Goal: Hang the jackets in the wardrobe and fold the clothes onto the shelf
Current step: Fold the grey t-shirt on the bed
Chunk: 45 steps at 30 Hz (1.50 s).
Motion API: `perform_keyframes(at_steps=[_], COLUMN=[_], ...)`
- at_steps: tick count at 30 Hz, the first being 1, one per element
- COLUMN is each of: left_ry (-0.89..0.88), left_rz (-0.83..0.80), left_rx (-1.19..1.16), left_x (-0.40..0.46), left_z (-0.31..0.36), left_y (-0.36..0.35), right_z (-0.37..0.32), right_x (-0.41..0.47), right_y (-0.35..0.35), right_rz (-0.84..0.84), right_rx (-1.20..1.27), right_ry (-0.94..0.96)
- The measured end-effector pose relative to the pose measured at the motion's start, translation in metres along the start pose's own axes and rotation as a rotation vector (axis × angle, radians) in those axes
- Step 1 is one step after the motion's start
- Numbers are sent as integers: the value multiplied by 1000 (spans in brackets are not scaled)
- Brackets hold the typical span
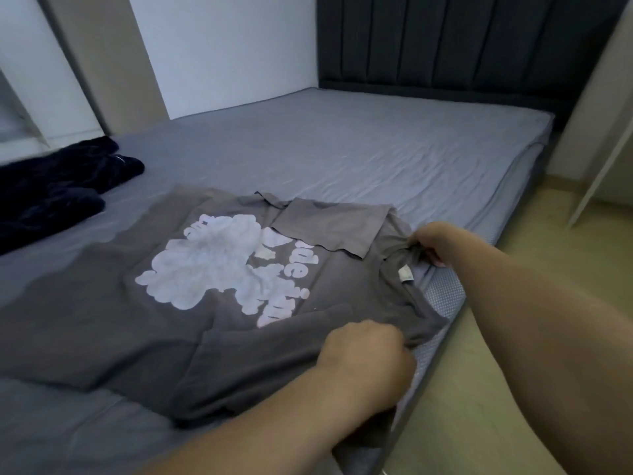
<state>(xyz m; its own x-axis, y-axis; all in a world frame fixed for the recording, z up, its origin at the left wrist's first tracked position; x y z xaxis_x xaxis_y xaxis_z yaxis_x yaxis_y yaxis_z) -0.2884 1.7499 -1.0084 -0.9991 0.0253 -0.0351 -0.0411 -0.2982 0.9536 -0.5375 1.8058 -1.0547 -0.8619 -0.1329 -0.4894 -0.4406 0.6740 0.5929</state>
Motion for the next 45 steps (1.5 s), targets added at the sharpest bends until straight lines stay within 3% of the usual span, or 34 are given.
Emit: perform_keyframes(at_steps=[5,7,11,13,15,18,19,22,31,37,39,43,45], left_ry=[490,654,680,618,528,342,280,192,139,163,153,92,53], left_rz=[71,19,-224,-264,-47,331,314,-3,-129,-472,-458,-266,-301], left_rx=[-903,-1032,-631,-352,-86,46,62,196,181,76,85,144,157], left_x=[-29,-47,-64,-60,-40,-16,-9,-8,-28,-14,-16,-31,-45], left_z=[-90,-115,-137,-136,-129,-102,-96,-96,-110,-124,-122,-109,-104], left_y=[-4,-16,-19,-7,24,48,36,-29,-65,-80,-79,-64,-64], right_z=[-60,-89,-119,-116,-109,-98,-93,-76,-82,-82,-77,-70,-71], right_x=[-1,-3,4,18,16,25,30,46,73,69,58,31,17], right_y=[24,-1,-71,-83,-83,-93,-98,-103,-89,-94,-97,-116,-125], right_rz=[118,48,-51,99,263,295,280,265,344,354,345,282,289], right_rx=[240,222,76,-147,-366,-491,-542,-577,-663,-741,-718,-711,-742], right_ry=[67,143,265,285,323,424,441,441,399,347,317,342,380])
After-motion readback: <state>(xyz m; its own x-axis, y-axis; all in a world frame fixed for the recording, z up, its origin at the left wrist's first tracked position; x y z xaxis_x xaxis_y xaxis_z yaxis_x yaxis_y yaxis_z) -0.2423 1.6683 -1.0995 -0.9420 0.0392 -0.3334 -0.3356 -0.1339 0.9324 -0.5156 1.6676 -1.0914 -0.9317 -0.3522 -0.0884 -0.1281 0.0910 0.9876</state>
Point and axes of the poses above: each hand's wrist, its own x-axis towards the middle knuckle, its own y-axis out of the back of the hand, z = x × y, the point moved 10 cm from there along x, towards the middle knuckle, and after that the axes turned 3 degrees about -y, right-handed, at the moved point
